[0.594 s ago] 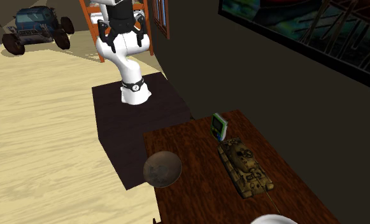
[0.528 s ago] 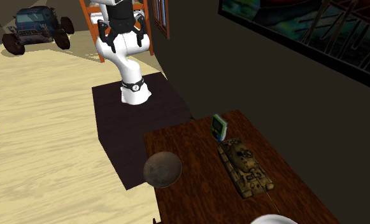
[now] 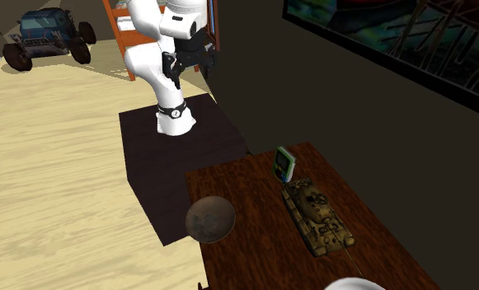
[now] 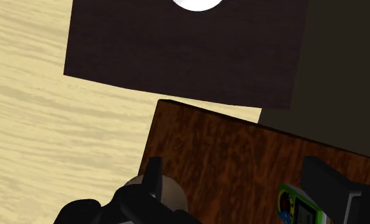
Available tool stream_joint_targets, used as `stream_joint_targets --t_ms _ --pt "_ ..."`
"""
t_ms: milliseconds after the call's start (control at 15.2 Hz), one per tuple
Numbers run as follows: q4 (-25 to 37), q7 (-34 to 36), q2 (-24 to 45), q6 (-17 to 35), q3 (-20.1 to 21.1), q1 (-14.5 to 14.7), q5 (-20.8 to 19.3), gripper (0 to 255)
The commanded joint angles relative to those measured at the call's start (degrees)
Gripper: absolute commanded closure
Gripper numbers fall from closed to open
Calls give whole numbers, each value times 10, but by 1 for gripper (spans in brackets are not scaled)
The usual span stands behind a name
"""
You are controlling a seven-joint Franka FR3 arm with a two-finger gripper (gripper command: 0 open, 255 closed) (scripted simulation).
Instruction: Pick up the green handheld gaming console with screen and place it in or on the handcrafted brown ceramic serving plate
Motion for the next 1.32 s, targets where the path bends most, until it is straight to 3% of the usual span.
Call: stream_joint_targets --t_ms 0,660,1254 --pt "-13 16 22 37 16 8 13 0" --pt "-6 93 182 195 91 44 50 0" --pt "65 173 367 311 144 70 30 0"
